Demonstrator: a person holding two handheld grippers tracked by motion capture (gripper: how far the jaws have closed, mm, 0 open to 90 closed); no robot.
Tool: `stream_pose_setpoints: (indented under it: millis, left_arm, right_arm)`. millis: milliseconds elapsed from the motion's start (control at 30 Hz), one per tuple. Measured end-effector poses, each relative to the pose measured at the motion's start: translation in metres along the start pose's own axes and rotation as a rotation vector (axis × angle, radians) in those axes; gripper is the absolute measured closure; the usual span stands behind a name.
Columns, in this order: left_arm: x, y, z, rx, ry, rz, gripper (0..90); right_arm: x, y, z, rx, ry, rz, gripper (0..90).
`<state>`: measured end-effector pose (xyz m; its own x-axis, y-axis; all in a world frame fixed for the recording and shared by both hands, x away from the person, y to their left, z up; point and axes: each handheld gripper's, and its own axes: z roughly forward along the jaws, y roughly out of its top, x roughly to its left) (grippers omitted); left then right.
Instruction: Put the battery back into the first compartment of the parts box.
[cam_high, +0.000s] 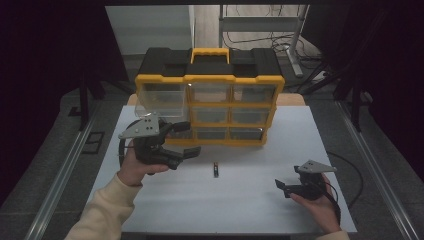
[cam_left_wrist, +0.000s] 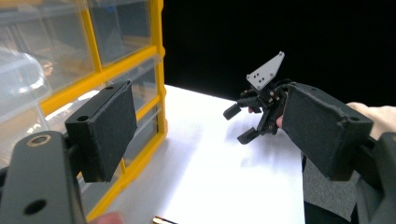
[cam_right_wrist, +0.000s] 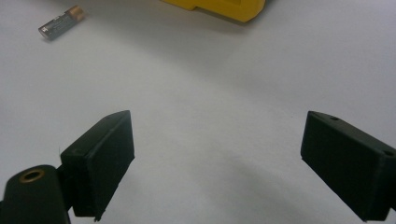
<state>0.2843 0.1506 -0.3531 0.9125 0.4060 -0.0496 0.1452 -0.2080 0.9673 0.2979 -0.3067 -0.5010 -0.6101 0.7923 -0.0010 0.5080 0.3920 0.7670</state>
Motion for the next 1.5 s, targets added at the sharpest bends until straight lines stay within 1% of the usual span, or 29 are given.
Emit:
stream_pose_setpoints:
  millis: [333, 400, 500, 867, 1033, 1233, 1500]
  left_arm:
    - [0.001, -0.011, 0.009, 0.02, -0.019, -0.016, 18.8]
    - [0.002, -0.014, 0.012, 0.027, -0.022, -0.021, 18.9]
    - [0.002, -0.019, 0.016, 0.048, -0.018, -0.017, 18.9]
    - [0.01, -0.041, 0.03, 0.088, -0.025, -0.061, 19.1]
    - [0.012, -0.049, 0.036, 0.111, -0.022, -0.061, 19.2]
    - [0.014, -0.058, 0.044, 0.127, -0.013, -0.043, 21.4]
    - [0.019, -0.069, 0.051, 0.171, -0.012, -0.051, 21.0]
  right_arm:
    - [0.0, 0.0, 0.0, 0.0, 0.0, 0.001, 10.1]
    - [0.0, 0.0, 0.0, 0.0, 0.001, -0.001, 10.1]
    - [0.0, 0.0, 0.0, -0.001, 0.001, 0.0, 10.1]
    - [0.0, 0.0, 0.0, 0.001, 0.001, 0.0, 10.1]
    - [0.0, 0.0, 0.001, 0.001, 0.0, -0.001, 10.1]
    - [0.0, 0.0, 0.0, -0.001, 0.004, -0.003, 10.0]
    - [0.0, 0.0, 0.0, -0.002, 0.005, -0.003, 10.0]
